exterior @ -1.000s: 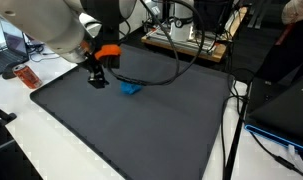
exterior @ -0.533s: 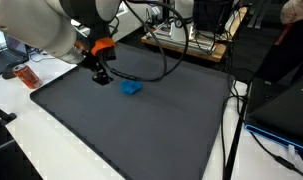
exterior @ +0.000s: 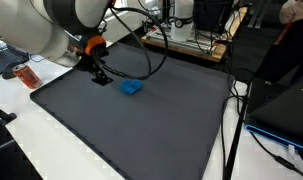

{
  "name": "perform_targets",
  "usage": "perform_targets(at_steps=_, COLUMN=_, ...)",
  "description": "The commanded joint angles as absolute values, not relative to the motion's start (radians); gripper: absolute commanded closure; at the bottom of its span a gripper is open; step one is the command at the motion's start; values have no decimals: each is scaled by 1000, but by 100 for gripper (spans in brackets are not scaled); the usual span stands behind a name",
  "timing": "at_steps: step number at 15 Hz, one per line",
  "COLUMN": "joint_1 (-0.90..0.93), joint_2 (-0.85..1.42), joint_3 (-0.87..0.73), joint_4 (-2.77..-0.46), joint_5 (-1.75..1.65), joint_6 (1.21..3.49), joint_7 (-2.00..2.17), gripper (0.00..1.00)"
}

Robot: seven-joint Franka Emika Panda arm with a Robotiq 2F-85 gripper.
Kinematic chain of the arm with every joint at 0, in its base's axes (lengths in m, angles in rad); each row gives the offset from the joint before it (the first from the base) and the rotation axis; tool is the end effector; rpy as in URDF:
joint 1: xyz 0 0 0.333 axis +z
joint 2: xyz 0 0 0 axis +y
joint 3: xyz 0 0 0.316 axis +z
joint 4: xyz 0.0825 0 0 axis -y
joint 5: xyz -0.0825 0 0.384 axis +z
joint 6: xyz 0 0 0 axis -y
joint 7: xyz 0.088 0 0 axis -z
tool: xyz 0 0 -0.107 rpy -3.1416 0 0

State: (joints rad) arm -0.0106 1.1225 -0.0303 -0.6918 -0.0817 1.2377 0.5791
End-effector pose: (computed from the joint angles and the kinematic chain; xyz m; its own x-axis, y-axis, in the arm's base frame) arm 0.7281 -0.0303 0.2463 0.6988 -0.5956 -0.3963 -0.4616 -0.7986 0.3862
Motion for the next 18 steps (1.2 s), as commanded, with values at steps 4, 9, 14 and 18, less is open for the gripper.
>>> perform_targets(at_steps=4, joint_1=-89, joint_2=1171, joint_3=26, joint_4=-612, joint_5=-26, joint_6=1208, joint_7=409, gripper=0)
perform_targets(at_steps=9, joint_1=-133, joint_2=1176, joint_3=62, joint_4=-617, joint_5=-3, joint_6=1231, joint_7=296, gripper=0)
perform_targets(at_steps=14, joint_1=-182, joint_2=1177, joint_3=105, joint_4=-636, joint_5=36, joint_6=1281, joint_7=182, gripper=0)
perform_targets(at_steps=18, joint_1=-217, joint_2=1177, joint_3=133, joint_4=-661, joint_5=66, joint_6=1330, joint_7=111, gripper=0)
